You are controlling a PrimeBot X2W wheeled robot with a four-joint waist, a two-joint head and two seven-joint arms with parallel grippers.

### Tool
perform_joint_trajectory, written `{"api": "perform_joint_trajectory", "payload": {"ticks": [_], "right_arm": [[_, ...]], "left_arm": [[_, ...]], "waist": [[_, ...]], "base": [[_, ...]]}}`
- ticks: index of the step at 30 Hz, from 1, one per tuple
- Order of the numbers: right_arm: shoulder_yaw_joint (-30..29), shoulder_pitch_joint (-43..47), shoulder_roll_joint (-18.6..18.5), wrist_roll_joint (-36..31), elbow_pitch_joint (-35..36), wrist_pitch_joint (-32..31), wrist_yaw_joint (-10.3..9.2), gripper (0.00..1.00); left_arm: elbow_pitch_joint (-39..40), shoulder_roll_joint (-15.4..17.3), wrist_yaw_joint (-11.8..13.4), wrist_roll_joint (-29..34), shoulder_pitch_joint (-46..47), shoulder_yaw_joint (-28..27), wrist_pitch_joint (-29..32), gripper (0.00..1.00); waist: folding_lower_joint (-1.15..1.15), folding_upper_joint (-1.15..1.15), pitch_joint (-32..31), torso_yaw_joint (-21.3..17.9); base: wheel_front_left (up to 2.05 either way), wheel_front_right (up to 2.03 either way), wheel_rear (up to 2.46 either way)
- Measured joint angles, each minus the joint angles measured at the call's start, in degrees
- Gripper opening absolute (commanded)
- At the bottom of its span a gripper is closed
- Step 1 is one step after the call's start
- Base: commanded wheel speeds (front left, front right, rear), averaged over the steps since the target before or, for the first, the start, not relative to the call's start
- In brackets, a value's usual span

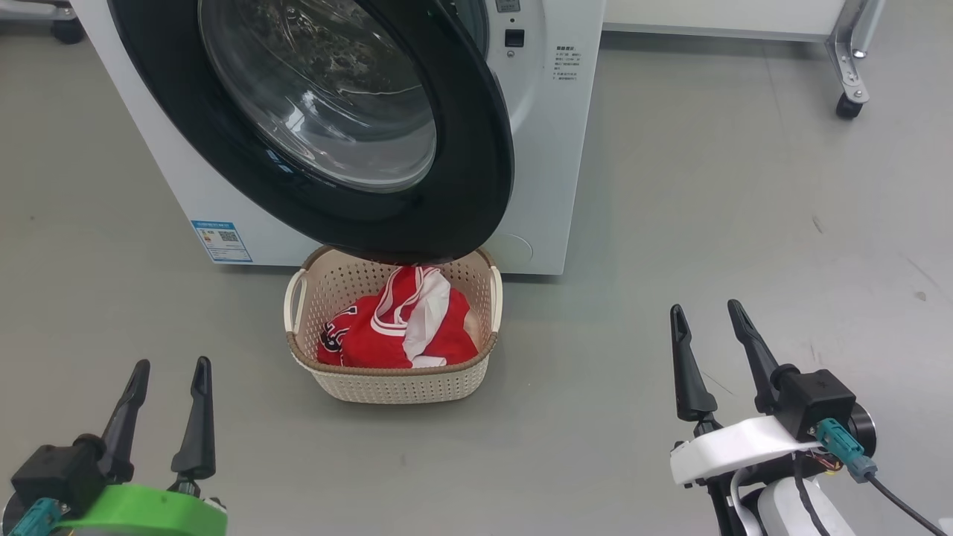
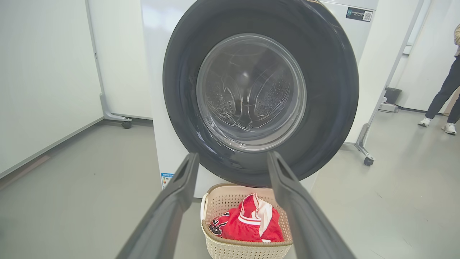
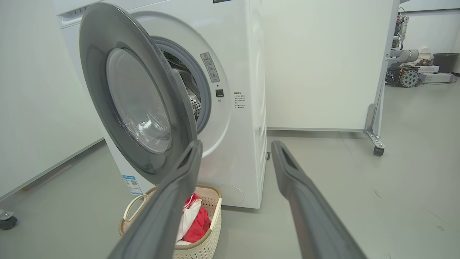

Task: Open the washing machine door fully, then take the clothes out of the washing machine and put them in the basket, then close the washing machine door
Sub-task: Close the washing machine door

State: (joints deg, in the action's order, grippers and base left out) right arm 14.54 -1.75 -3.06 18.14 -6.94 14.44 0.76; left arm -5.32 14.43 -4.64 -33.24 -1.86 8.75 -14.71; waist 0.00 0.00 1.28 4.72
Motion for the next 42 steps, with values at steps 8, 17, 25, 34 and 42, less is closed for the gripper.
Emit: {"api": "perform_joint_trajectory", "payload": {"ticks": [8, 17, 25, 34, 42], "right_arm": [[0.3, 0.0, 0.1, -0.2, -0.3, 0.0, 0.01, 1.0], [0.3, 0.0, 0.2, -0.2, -0.5, 0.0, 0.11, 1.0], [0.3, 0.0, 0.2, -0.2, -0.5, 0.0, 0.12, 1.0], [0.3, 0.0, 0.3, -0.2, -0.5, 0.0, 0.11, 1.0], [-0.3, 0.0, 0.3, -0.2, -0.4, 0.0, -0.53, 1.0]], "left_arm": [[0.4, -1.5, -0.8, 2.1, -1.7, -1.1, 0.0, 1.0], [0.6, -2.8, -1.7, 3.9, -2.3, -2.4, 0.0, 1.0], [0.9, -3.7, -1.8, 5.2, -2.9, -3.0, 0.0, 1.0], [1.0, -4.5, -2.2, 6.4, -3.2, -3.5, 0.0, 1.0], [1.1, -4.8, -2.3, 7.2, -3.2, -4.3, 0.0, 1.0]], "waist": [[0.0, 0.0, 0.1, -0.4], [0.0, 0.0, -0.1, -0.5], [0.0, 0.0, -0.1, -0.4], [0.0, 0.0, 0.4, -0.2], [0.0, 0.0, 0.8, -0.2]], "base": [[0.0, 0.0, 0.0], [0.0, 0.0, 0.0], [0.0, 0.0, 0.0], [0.0, 0.0, 0.0], [0.0, 0.0, 0.0]]}}
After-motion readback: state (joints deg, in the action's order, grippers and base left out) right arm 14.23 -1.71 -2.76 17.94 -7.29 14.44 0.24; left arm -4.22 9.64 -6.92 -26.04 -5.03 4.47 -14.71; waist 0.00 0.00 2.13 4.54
